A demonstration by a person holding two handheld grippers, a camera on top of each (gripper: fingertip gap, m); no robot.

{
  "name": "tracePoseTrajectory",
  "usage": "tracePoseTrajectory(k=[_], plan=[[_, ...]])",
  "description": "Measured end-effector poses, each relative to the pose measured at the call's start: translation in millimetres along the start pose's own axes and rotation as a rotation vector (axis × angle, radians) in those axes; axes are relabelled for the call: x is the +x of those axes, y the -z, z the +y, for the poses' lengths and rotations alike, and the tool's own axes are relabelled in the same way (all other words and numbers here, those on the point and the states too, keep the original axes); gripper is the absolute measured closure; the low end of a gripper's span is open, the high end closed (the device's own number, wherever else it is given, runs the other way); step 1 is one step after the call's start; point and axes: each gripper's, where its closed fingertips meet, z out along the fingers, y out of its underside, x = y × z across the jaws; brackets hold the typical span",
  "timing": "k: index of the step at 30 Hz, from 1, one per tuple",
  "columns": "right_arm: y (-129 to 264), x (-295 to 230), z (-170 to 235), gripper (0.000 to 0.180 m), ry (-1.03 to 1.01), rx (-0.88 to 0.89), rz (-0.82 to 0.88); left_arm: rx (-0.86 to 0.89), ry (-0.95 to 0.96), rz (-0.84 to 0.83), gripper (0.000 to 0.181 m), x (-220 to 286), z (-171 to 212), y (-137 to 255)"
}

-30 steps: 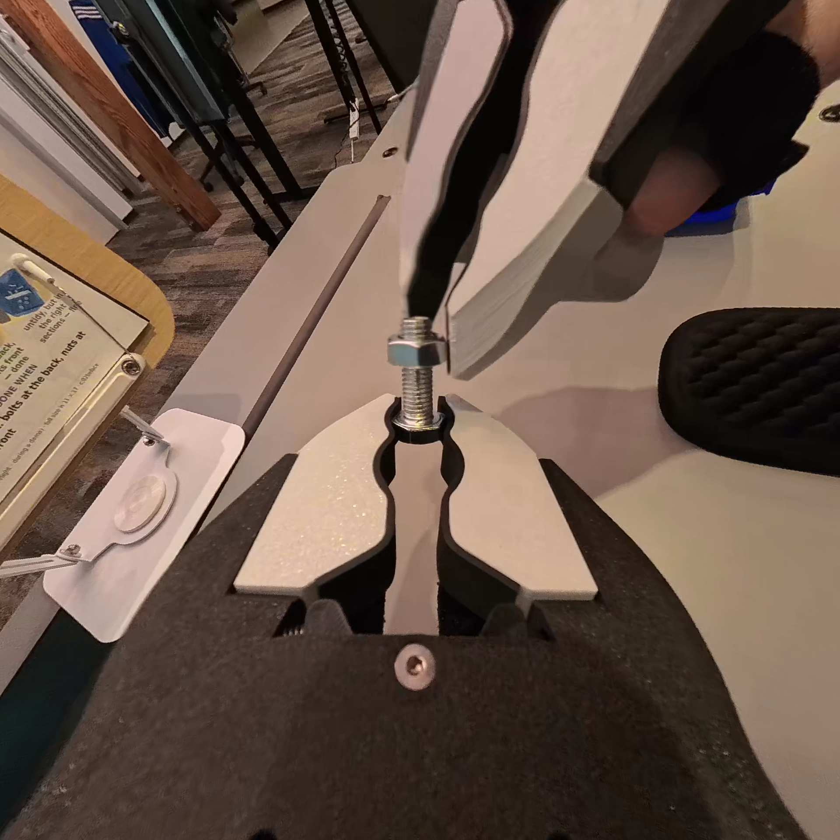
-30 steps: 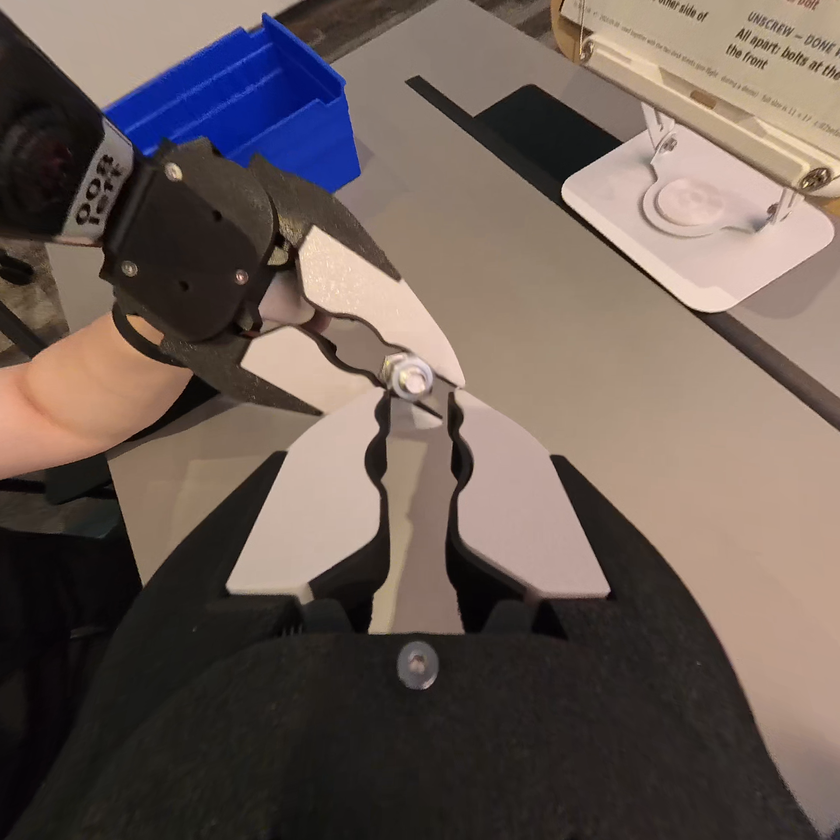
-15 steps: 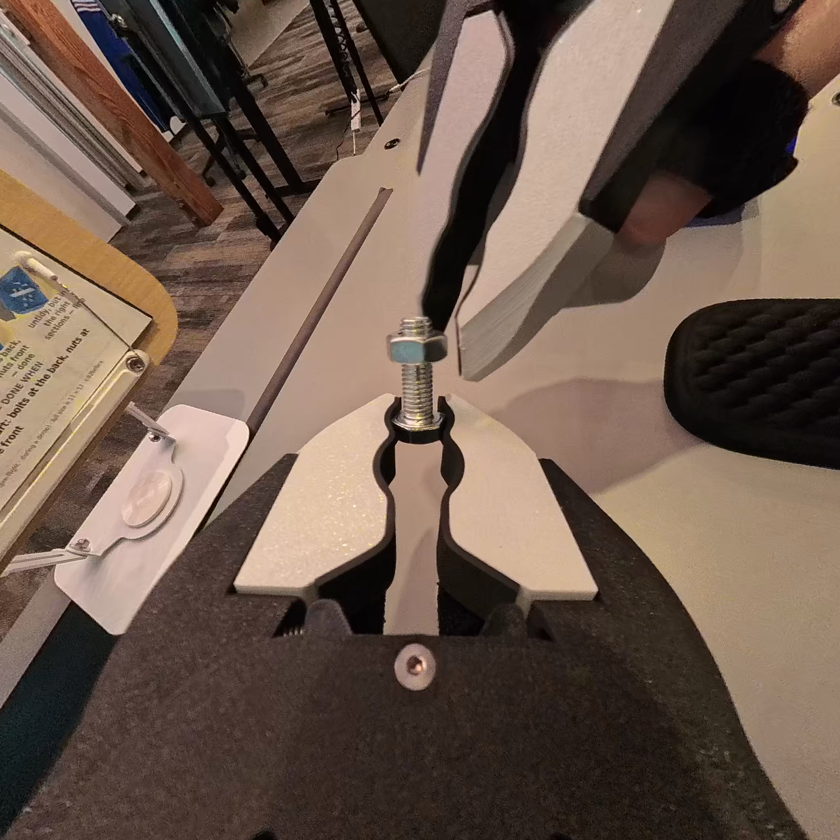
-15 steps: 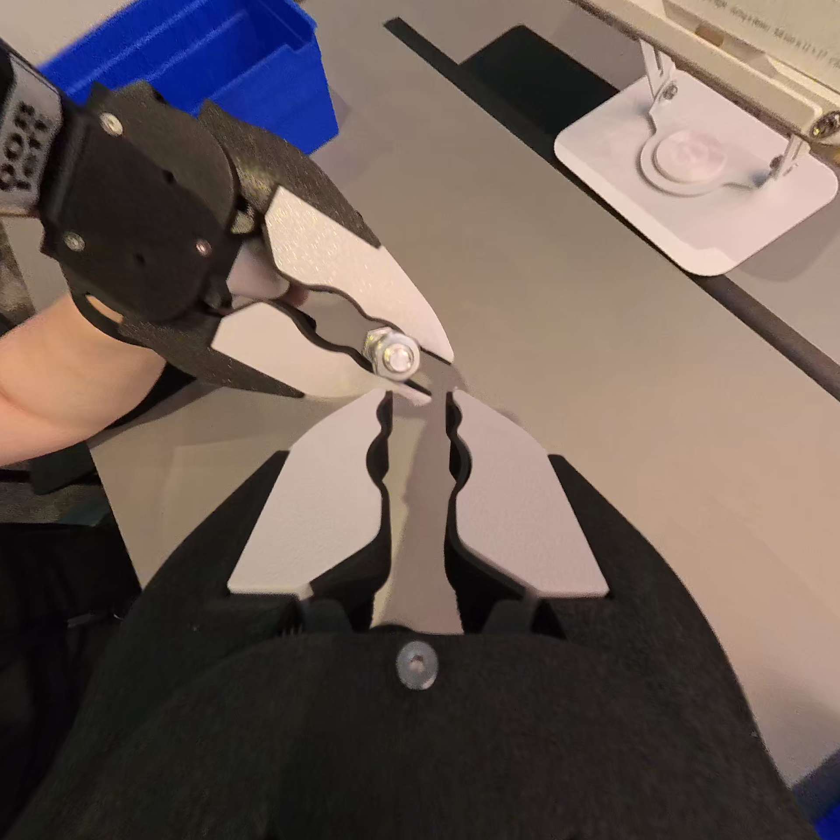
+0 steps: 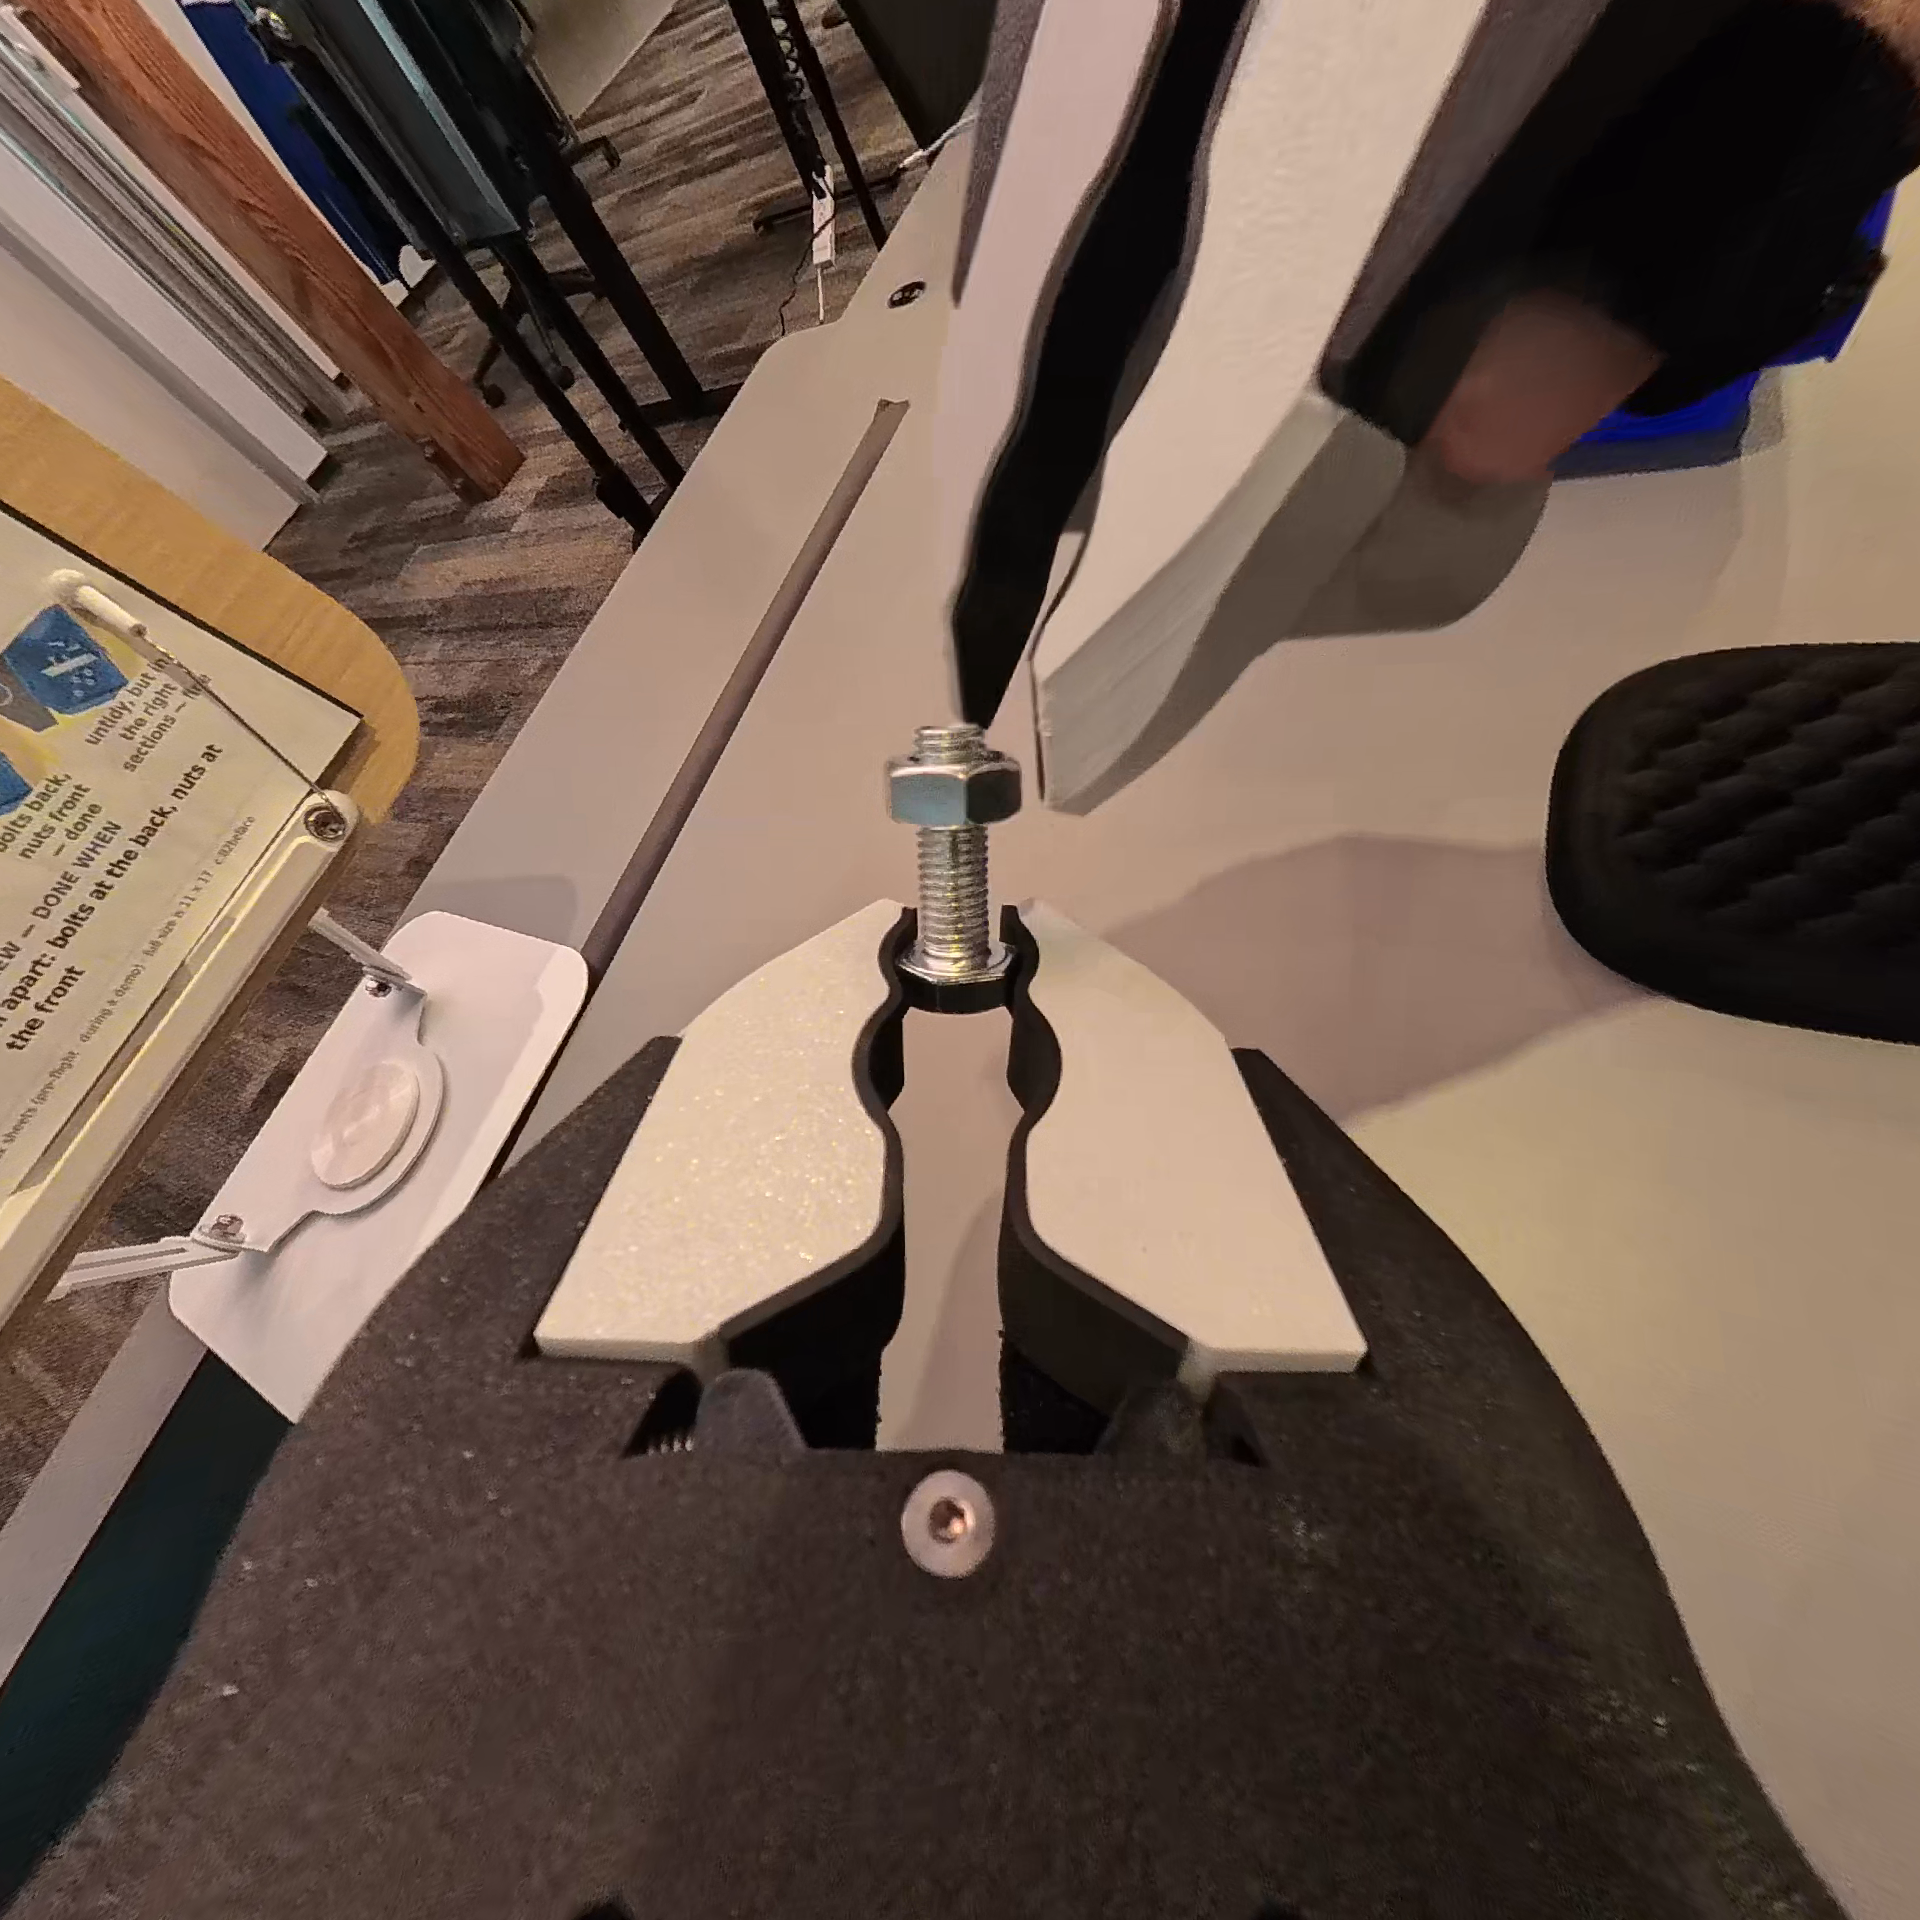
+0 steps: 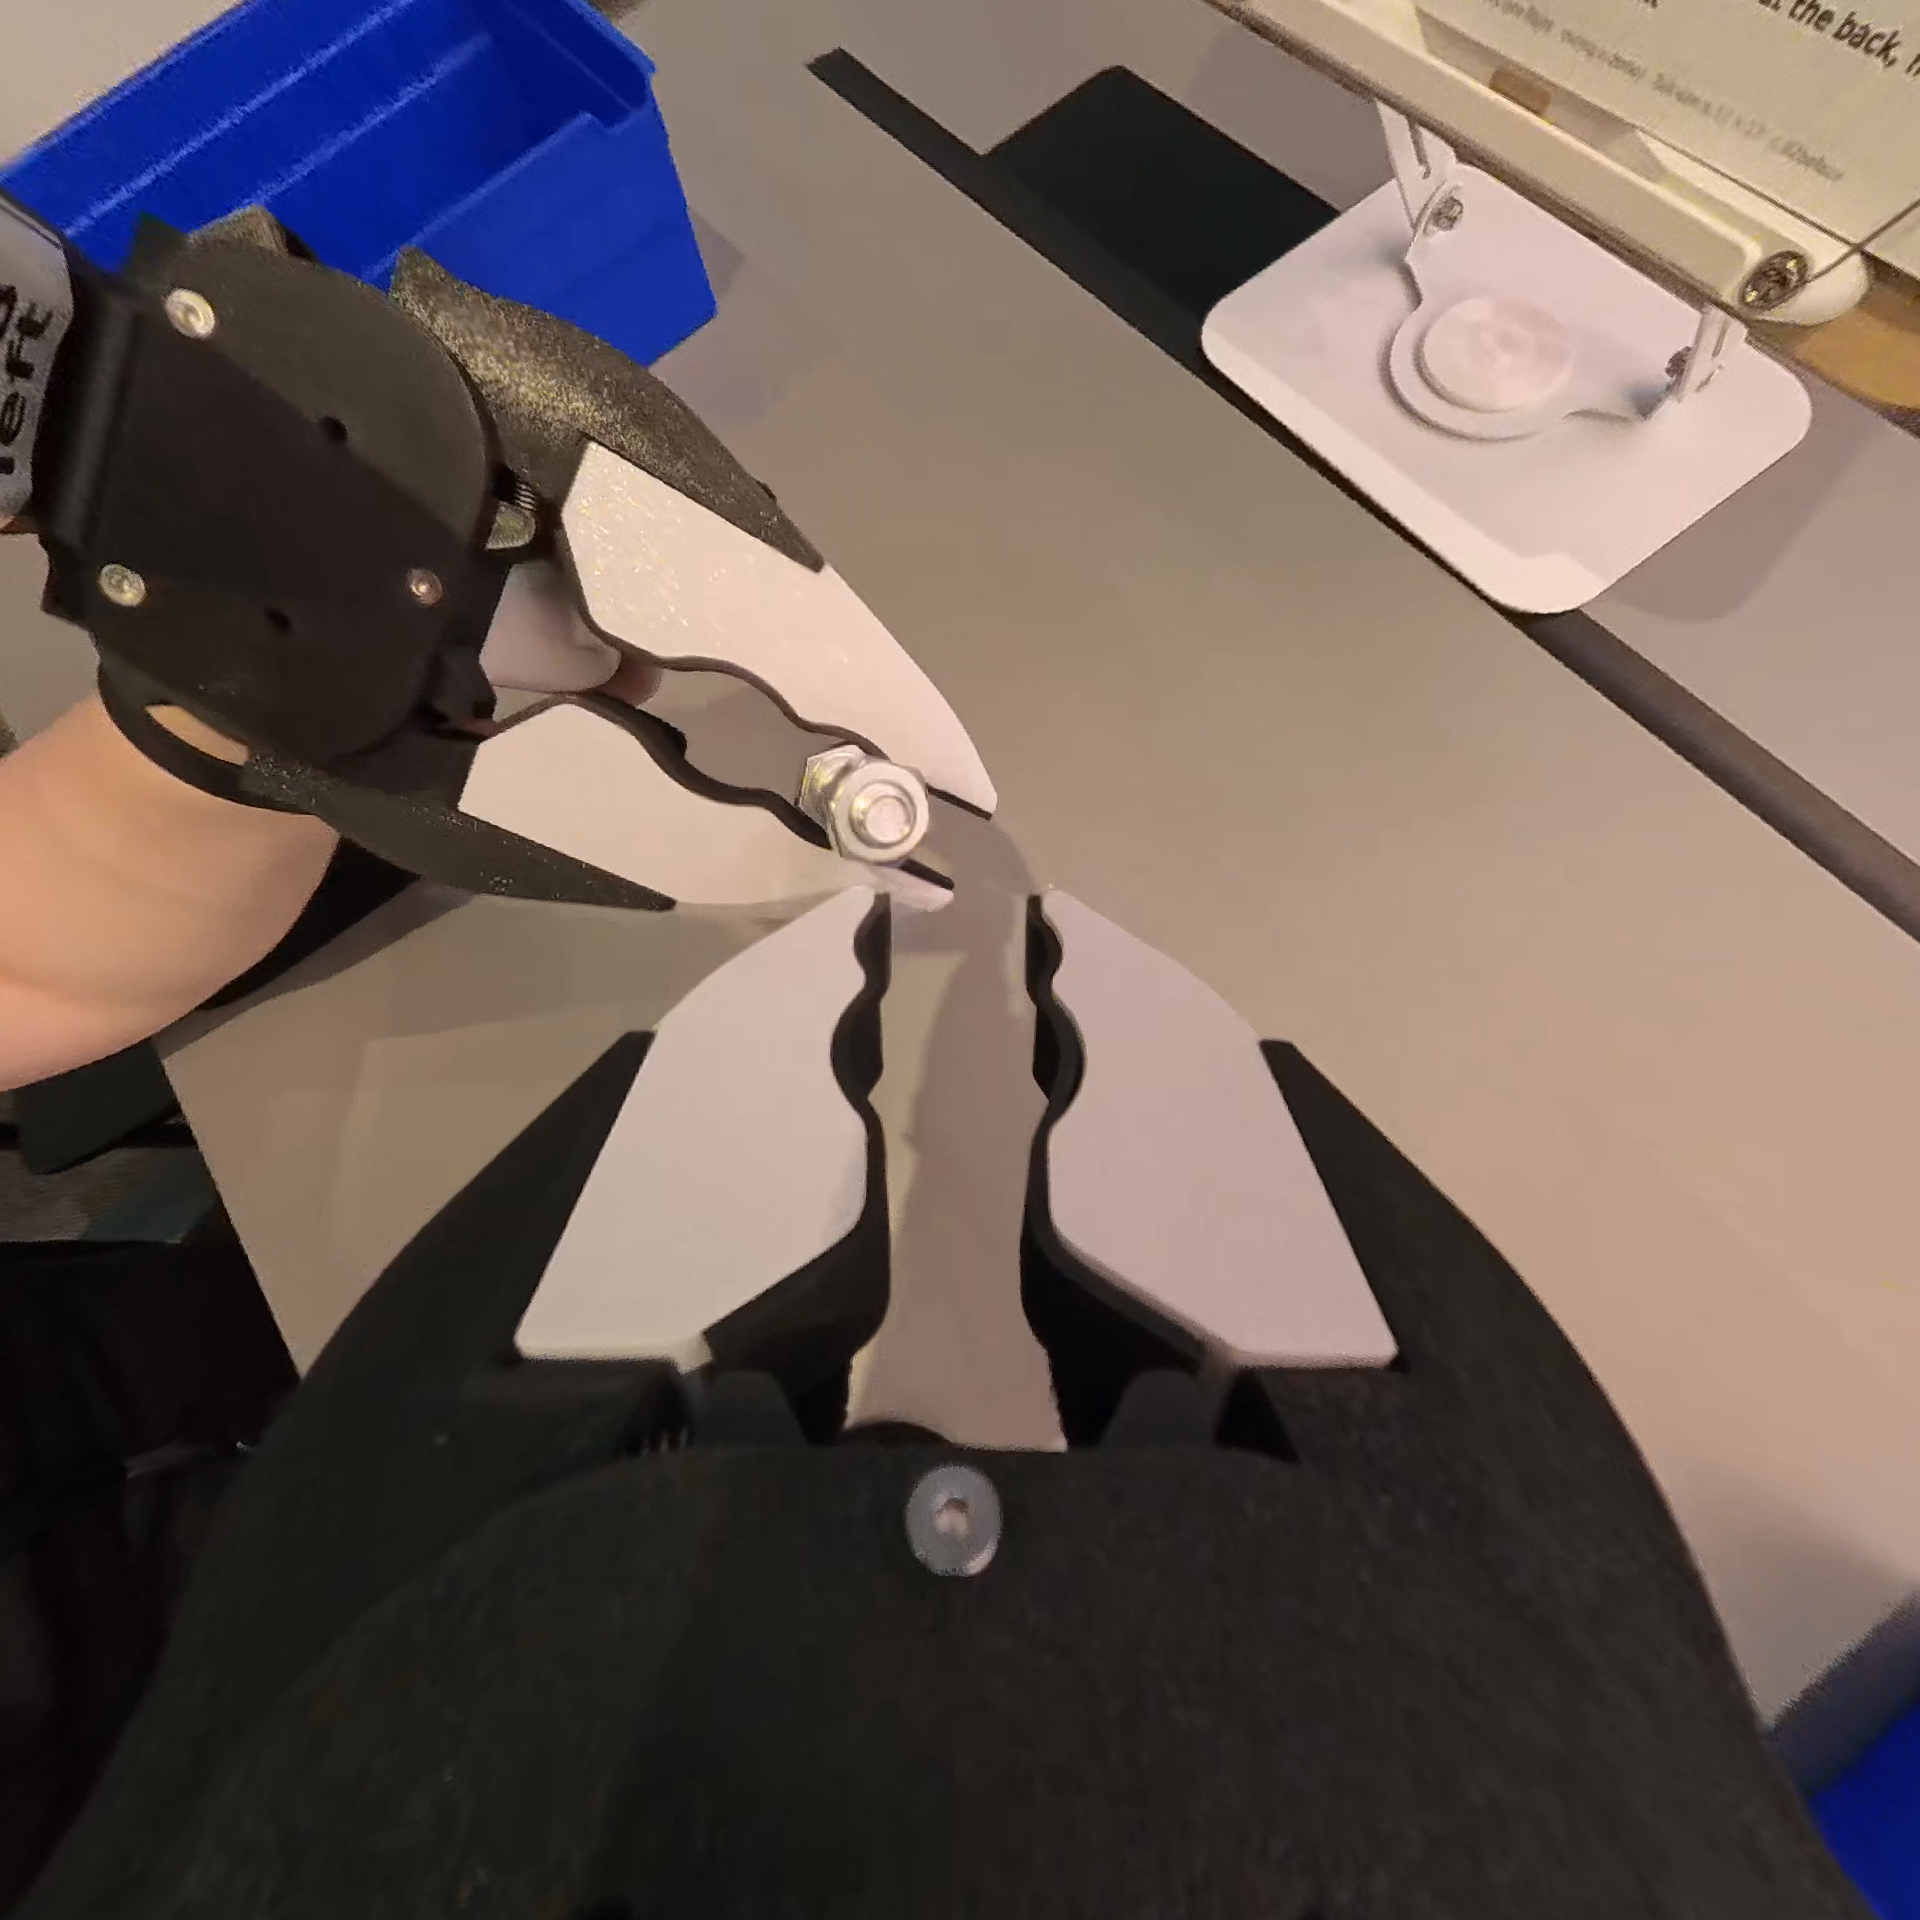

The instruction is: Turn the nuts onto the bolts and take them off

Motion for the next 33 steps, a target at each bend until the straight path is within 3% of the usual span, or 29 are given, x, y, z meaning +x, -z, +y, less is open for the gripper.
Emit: tracePoseTrajectory(k=[4,13,20,26,33], plan=[[3,-17,-13,0.154,0.004,0.072,-0.095,-0.003,-0.009,0.001,0.166,2,0,-1],[0,2,-1,0.152,-0.013,0.007,0.004,-0.016,-0.014,-0.002,0.166,0,2,0],[2,-9,-13,0.151,0.043,0.069,-0.026,-0.019,-0.032,0.008,0.166,4,1,-1],[1,3,8,0.153,0.032,-0.032,0.008,-0.023,-0.027,0.011,0.166,3,2,1],[1,-17,-8,0.154,0.059,0.04,-0.059,-0.039,-0.055,0.016,0.166,8,3,-2]])
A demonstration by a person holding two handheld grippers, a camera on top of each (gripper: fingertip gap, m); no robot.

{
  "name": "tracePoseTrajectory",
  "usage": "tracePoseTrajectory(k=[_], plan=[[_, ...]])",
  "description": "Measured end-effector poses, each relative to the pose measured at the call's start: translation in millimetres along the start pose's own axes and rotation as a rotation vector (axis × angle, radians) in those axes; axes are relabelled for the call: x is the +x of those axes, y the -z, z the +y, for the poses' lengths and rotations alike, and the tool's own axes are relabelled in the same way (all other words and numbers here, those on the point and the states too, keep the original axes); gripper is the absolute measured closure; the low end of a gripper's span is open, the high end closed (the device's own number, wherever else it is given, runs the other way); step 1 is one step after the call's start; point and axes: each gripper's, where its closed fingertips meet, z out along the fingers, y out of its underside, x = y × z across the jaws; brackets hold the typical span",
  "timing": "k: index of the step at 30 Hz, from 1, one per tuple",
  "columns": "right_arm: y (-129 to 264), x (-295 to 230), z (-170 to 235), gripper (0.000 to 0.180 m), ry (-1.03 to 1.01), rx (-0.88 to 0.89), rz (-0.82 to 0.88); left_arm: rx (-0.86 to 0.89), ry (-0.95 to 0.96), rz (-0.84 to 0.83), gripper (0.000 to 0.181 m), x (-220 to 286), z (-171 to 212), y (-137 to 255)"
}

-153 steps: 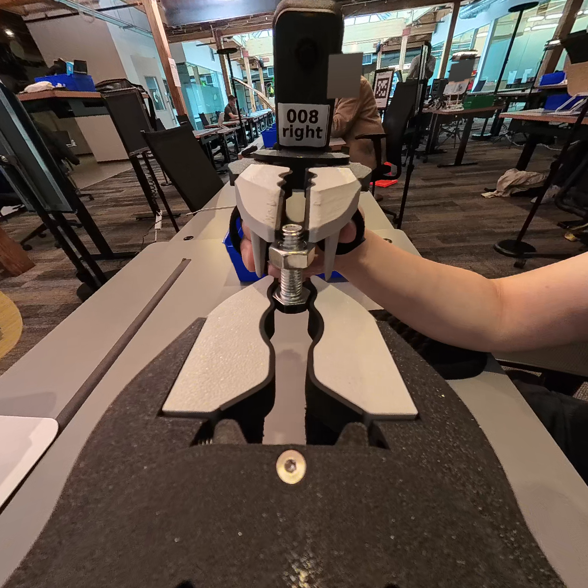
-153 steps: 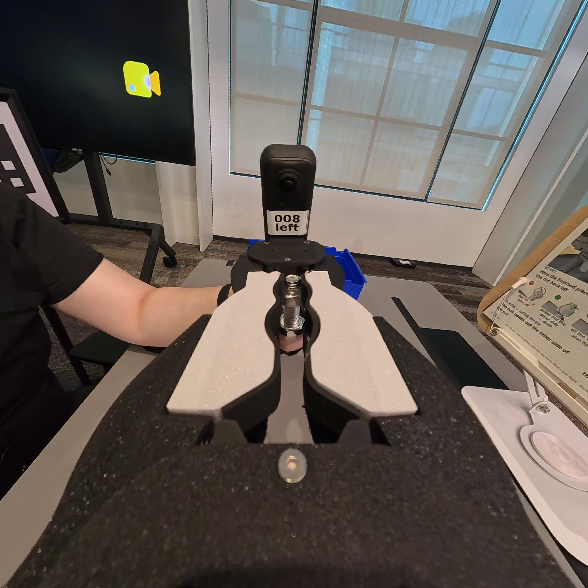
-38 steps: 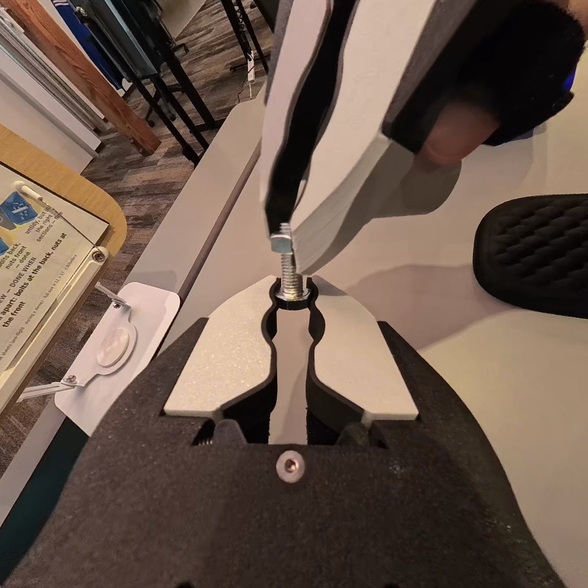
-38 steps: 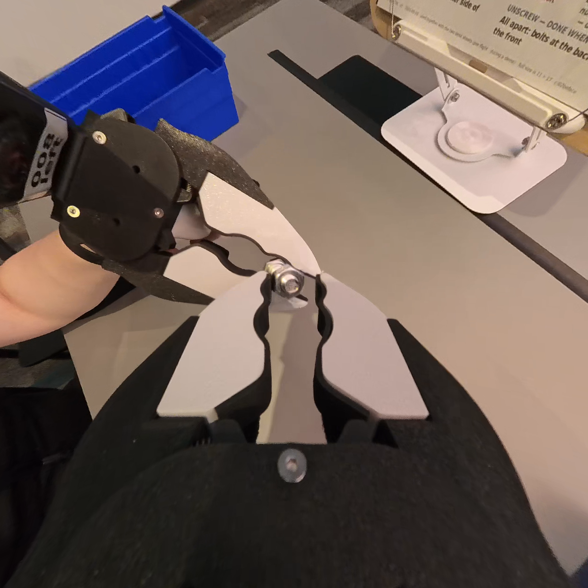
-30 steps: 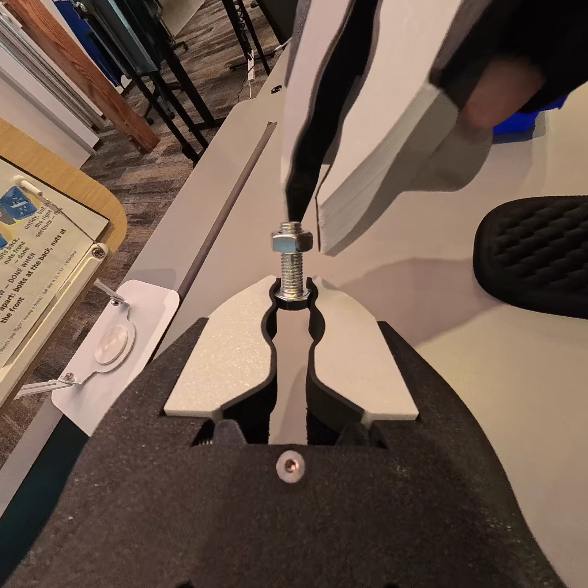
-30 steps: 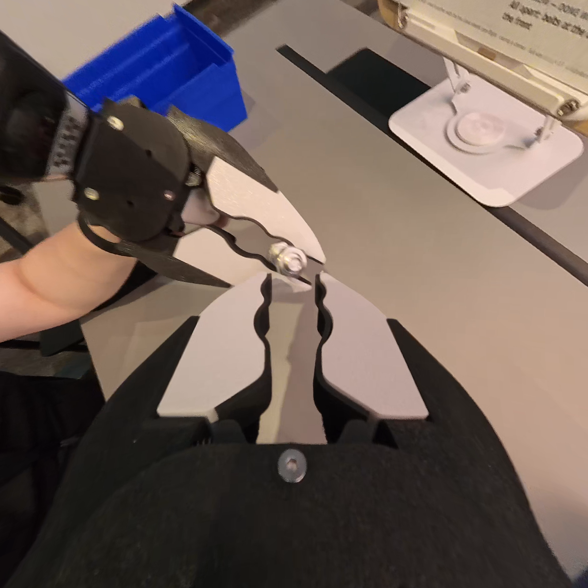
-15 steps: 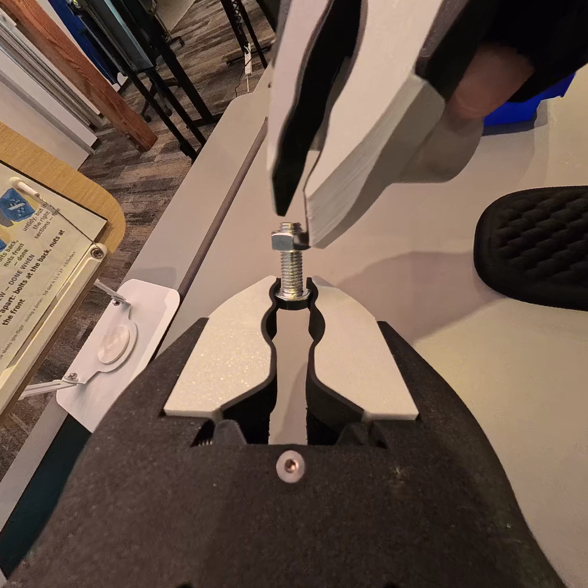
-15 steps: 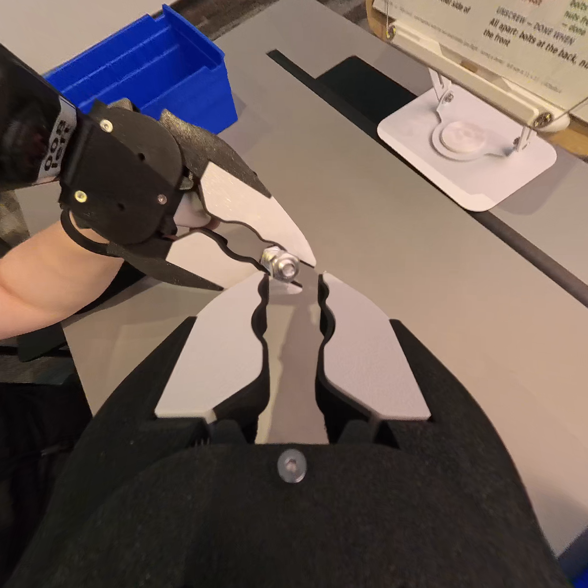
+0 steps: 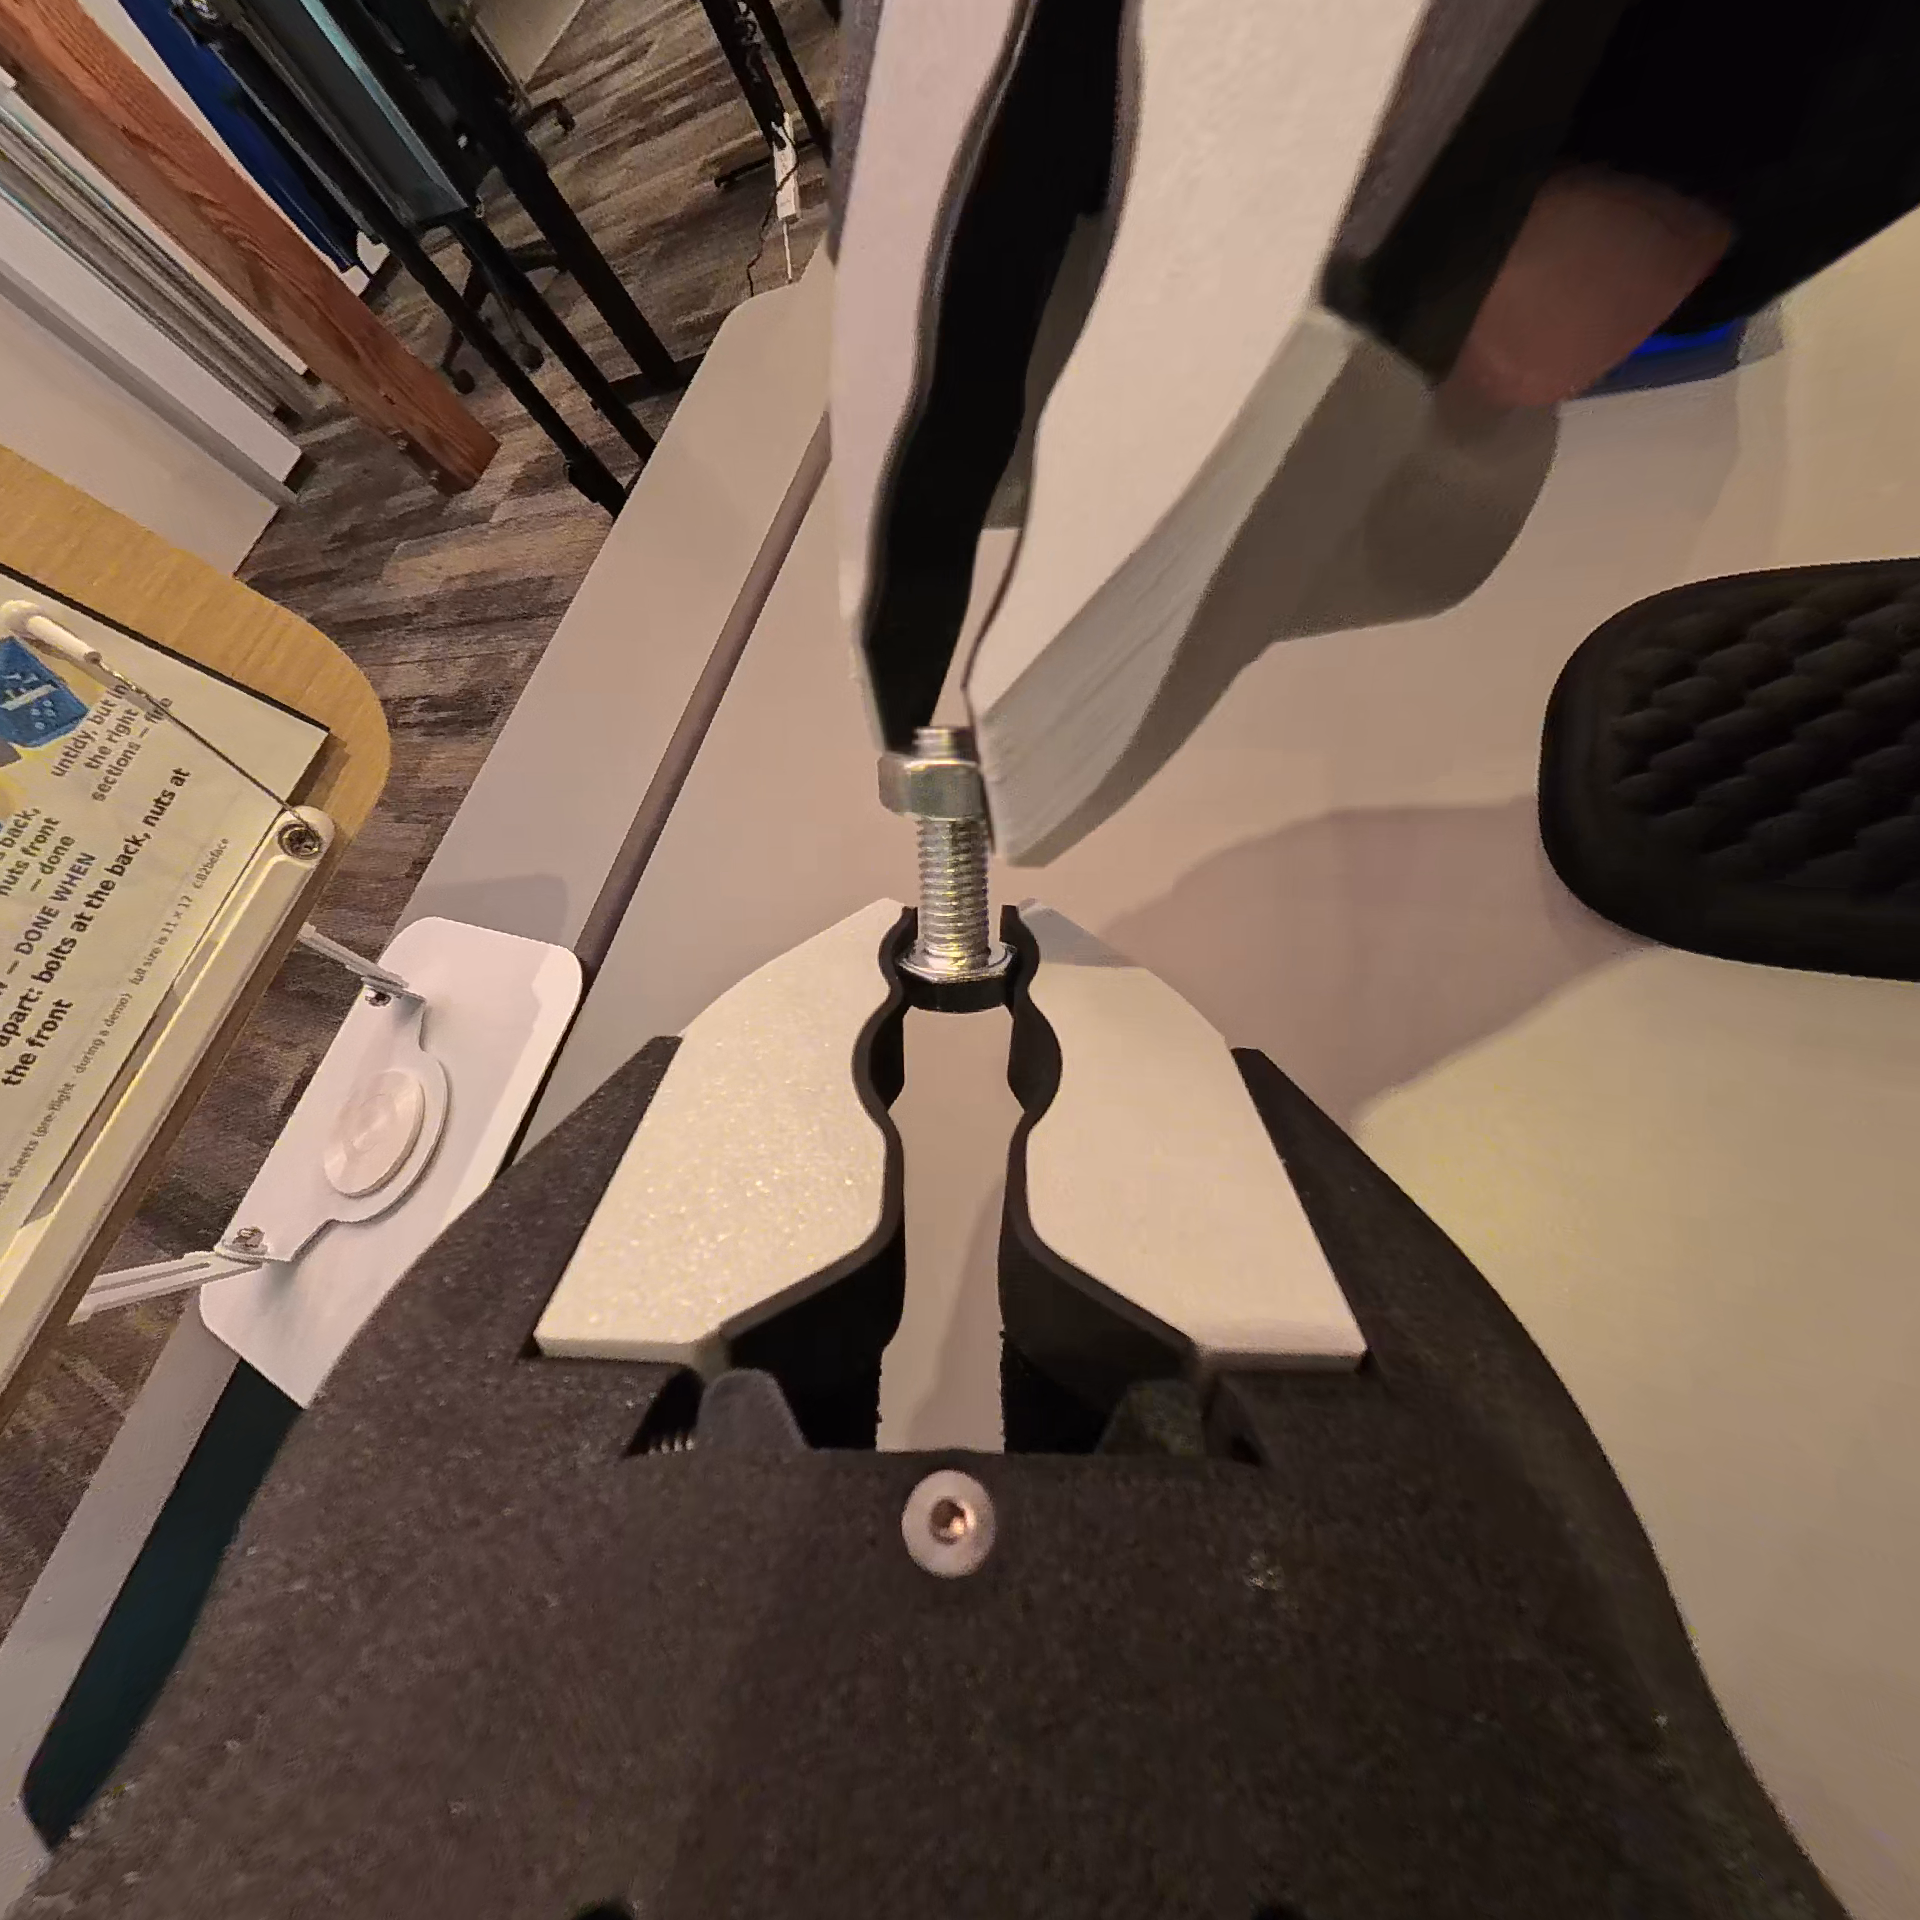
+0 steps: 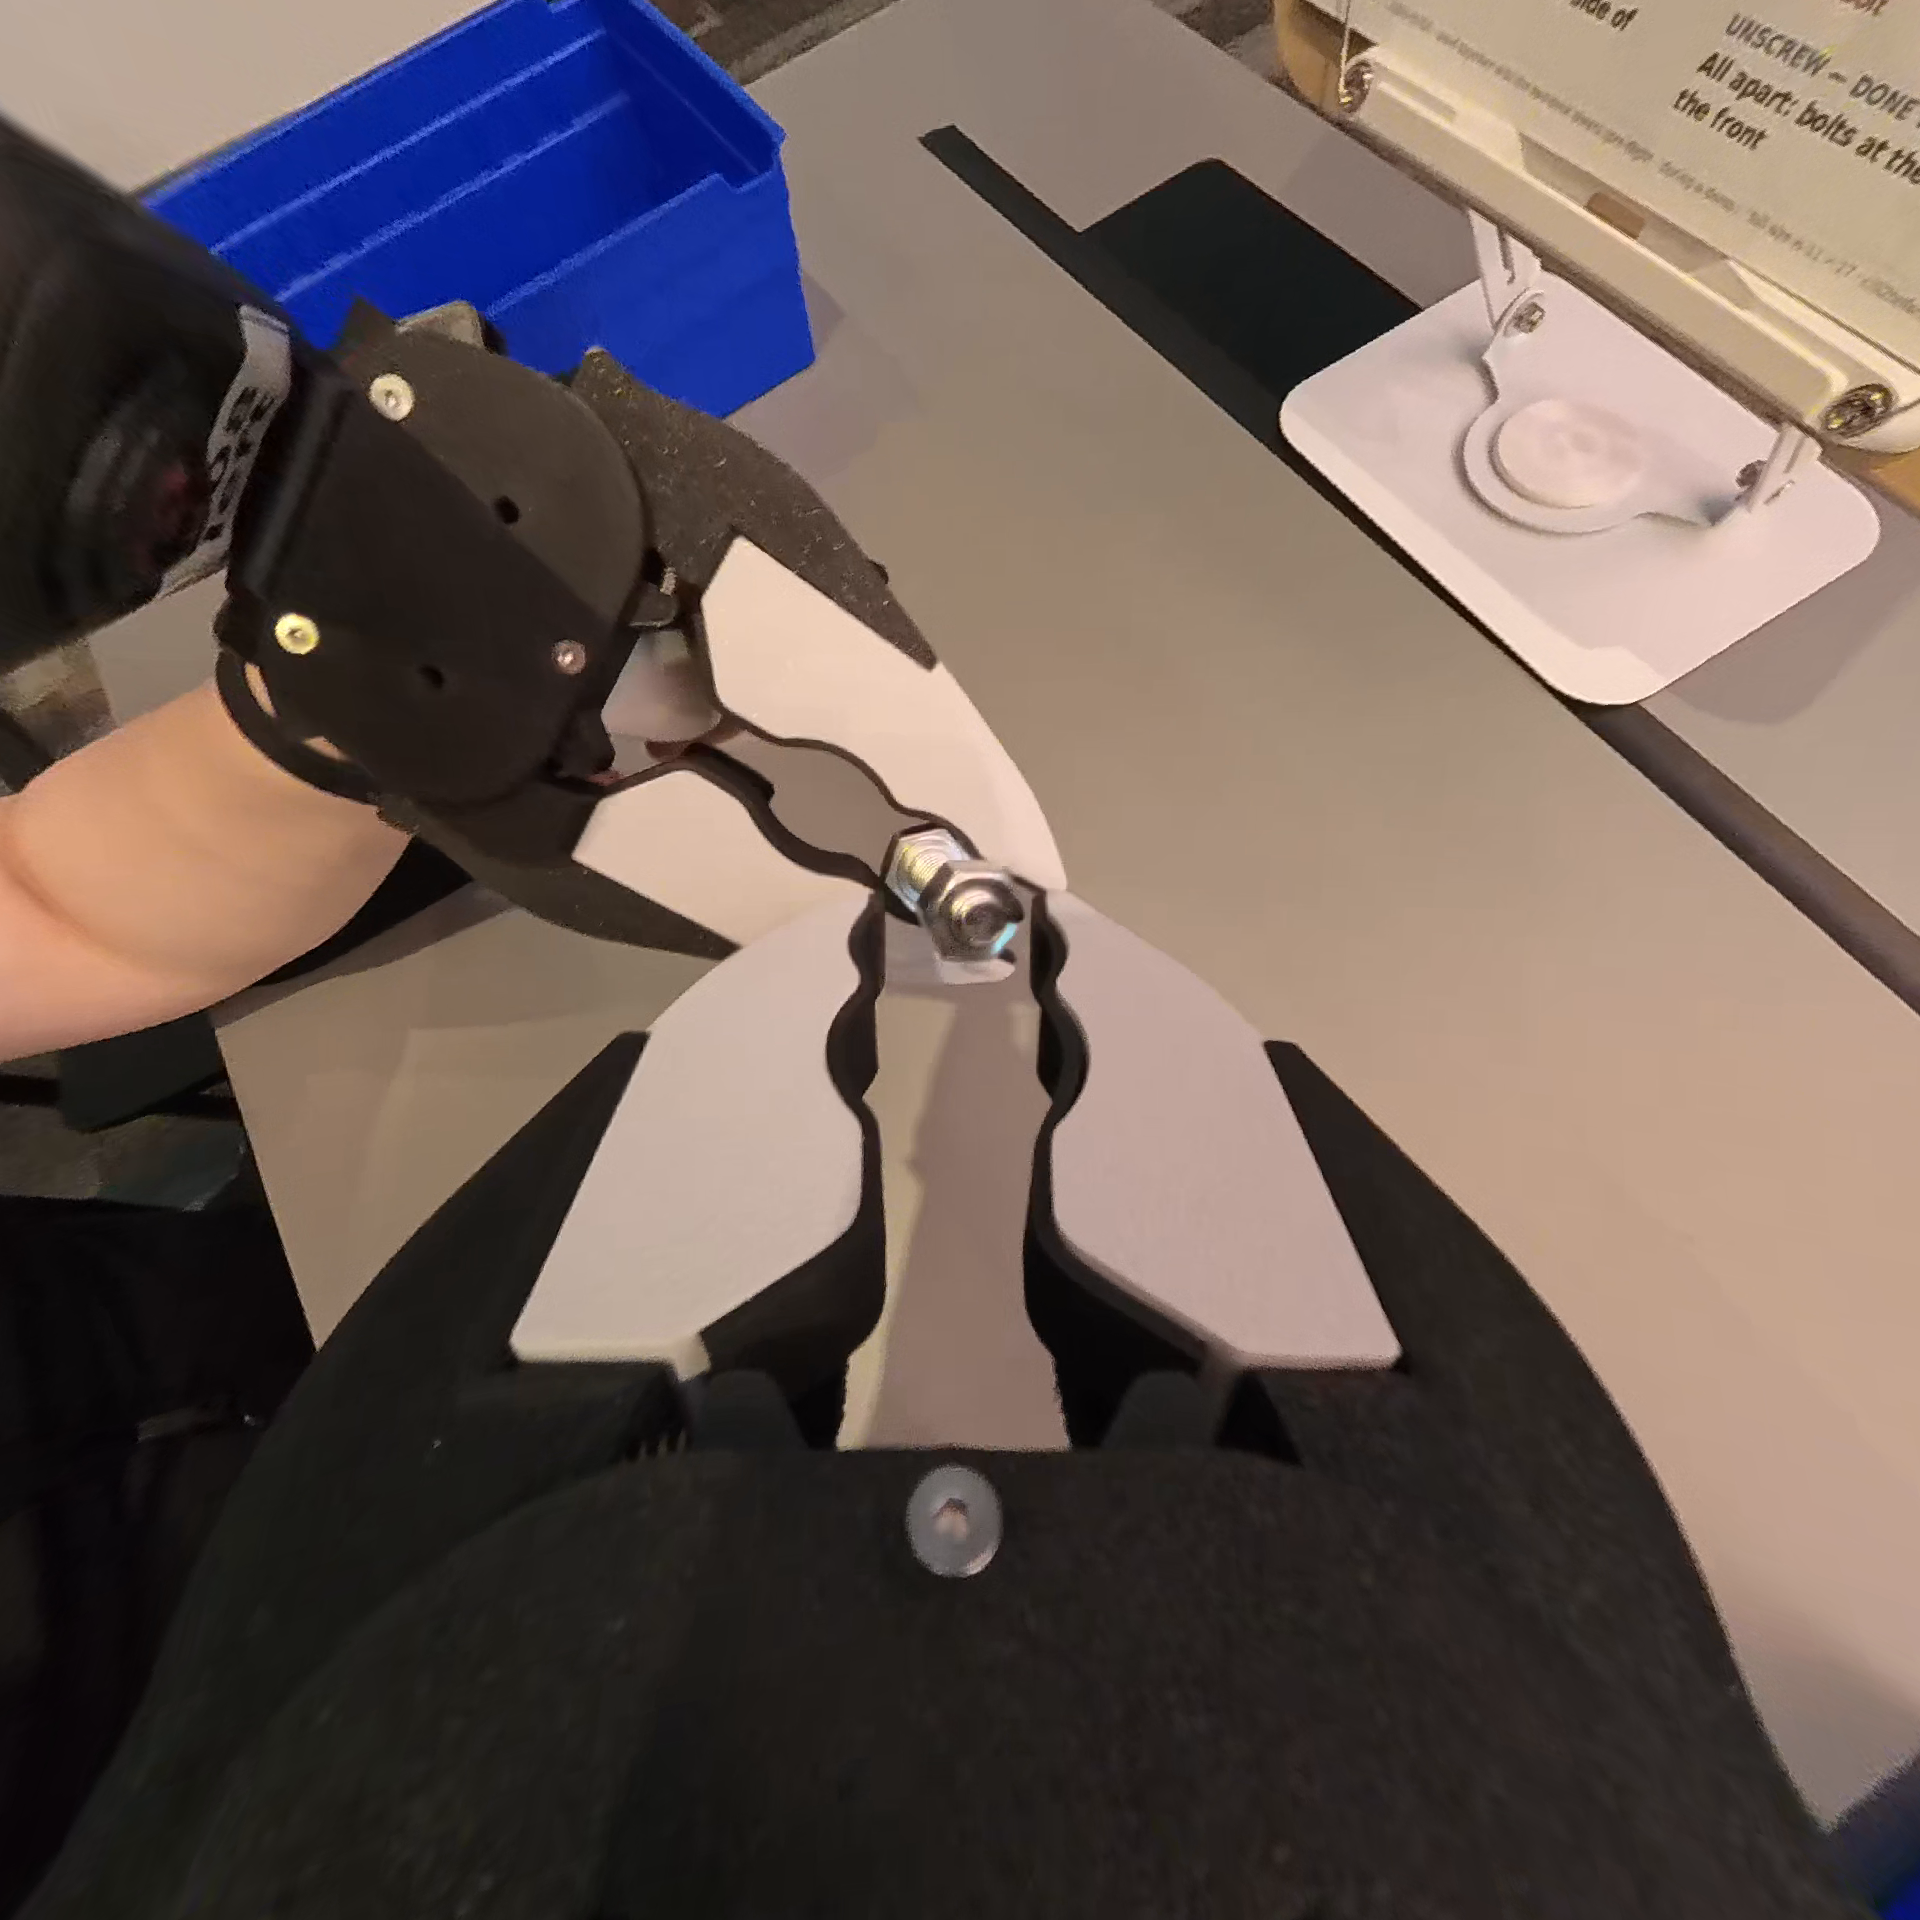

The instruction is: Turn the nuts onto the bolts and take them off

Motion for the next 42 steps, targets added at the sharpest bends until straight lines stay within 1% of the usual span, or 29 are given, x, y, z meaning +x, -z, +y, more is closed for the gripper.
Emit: tracePoseTrajectory(k=[4,6,7,10,13,15,17,18,20,24,27,30,33,36,38,42], plan=[[-2,11,12,0.151,-0.03,-0.053,0.03,0.002,0.006,0.003,0.166,-1,0,1],[0,16,18,0.154,-0.033,-0.079,0.044,0.005,0.01,0.011,0.166,0,0,1],[1,16,17,0.154,-0.03,-0.074,0.045,0.001,0.005,0.008,0.166,0,0,1],[4,2,9,0.153,-0.011,-0.028,-0.02,-0.004,-0.001,0.012,0.166,1,0,0],[2,2,4,0.152,0.02,-0.019,0.013,0.002,0.0,0.02,0.166,3,-1,0],[0,8,9,0.151,0.015,-0.04,0.034,0.005,0.004,0.02,0.166,3,-1,1],[0,11,14,0.151,-0.014,-0.058,0.018,0.012,0.01,0.022,0.166,2,-2,2],[1,15,18,0.153,-0.022,-0.071,0.024,0.016,0.013,0.025,0.166,2,-2,3],[3,18,22,0.153,-0.023,-0.081,0.028,0.015,0.012,0.02,0.166,1,-2,3],[8,-2,6,0.152,0.001,0.006,-0.064,0.012,0.008,0.021,0.166,2,-2,2],[8,-2,-5,0.151,-0.005,0.053,-0.043,0.01,0.001,0.022,0.166,3,-3,2],[7,10,5,0.151,-0.027,0.007,-0.005,0.009,0.002,0.017,0.166,2,-3,3],[11,18,14,0.154,-0.047,-0.023,0.015,0.01,0.007,0.018,0.166,2,-2,3],[15,7,2,0.154,-0.038,0.045,-0.043,0.006,0.001,0.02,0.166,3,-2,1],[13,3,-5,0.152,-0.023,0.069,-0.043,0.004,-0.003,0.022,0.166,4,-2,1],[3,7,5,0.151,-0.017,0.006,-0.021,0.008,-0.002,0.019,0.166,4,-3,3]])
